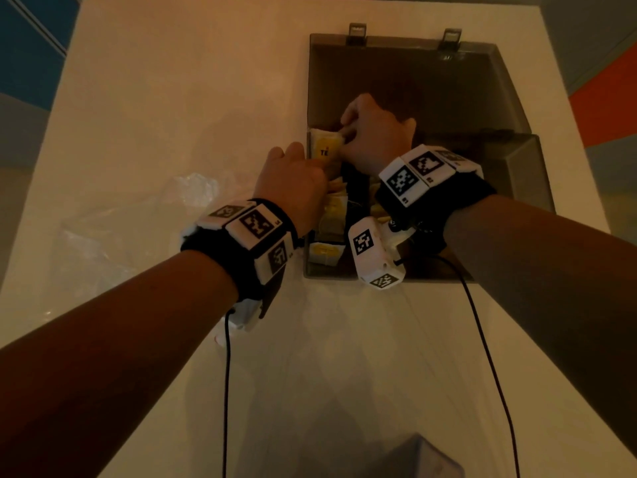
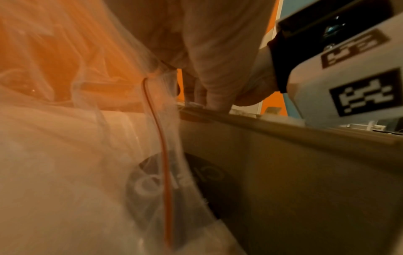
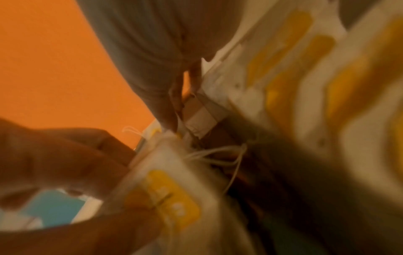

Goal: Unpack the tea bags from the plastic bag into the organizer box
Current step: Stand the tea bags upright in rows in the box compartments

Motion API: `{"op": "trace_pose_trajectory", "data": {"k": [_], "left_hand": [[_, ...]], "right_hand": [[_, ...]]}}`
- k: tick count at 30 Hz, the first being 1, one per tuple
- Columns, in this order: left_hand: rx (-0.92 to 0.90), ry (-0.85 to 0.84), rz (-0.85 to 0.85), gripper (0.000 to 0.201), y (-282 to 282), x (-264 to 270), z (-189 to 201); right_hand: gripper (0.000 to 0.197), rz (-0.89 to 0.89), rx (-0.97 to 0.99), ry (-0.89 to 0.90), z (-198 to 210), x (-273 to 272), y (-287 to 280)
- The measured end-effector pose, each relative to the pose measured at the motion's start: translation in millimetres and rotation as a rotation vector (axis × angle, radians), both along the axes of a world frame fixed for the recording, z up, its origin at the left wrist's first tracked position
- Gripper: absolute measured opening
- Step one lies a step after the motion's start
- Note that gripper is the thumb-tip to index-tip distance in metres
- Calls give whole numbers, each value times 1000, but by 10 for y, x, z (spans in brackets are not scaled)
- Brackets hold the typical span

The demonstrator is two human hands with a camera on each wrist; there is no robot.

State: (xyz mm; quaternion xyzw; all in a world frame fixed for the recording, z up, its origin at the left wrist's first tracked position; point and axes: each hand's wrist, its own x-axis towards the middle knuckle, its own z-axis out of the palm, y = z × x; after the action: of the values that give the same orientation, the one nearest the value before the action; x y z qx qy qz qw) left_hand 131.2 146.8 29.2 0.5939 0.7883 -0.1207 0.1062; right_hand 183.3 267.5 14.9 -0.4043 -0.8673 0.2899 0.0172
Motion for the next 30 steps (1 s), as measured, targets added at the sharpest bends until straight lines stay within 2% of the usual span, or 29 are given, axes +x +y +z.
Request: {"op": "trace_pose_trajectory", "data": {"k": [3, 6, 9, 11, 16, 19, 23, 28, 30], "left_hand": [[25, 21, 5, 19, 10, -7, 9], [74, 48, 17, 21, 24, -34, 28], [120, 82, 14, 21, 34, -32, 25], [75, 74, 36, 23, 34, -14, 14], [46, -43, 94, 53, -9, -5, 20], [101, -86, 172, 67, -34, 52, 95], [198, -132, 203, 62, -67, 88, 174], [100, -84, 163, 56, -90, 56, 131], [90, -73, 149, 54, -96, 39, 110]], "right_hand": [[20, 98, 150, 39, 23, -46, -4], [13, 113, 268, 85, 50, -40, 20], [13, 146, 250, 63, 44, 18, 31], [16, 199, 219, -9, 50, 62, 24], [32, 231, 176, -85, 132, 138, 85], [36, 335, 288, -166, 99, 150, 48], [37, 439, 412, -222, 56, 75, 12], [24, 618, 575, -209, 46, -16, -39], [20, 649, 571, -207, 43, -15, -47]]}}
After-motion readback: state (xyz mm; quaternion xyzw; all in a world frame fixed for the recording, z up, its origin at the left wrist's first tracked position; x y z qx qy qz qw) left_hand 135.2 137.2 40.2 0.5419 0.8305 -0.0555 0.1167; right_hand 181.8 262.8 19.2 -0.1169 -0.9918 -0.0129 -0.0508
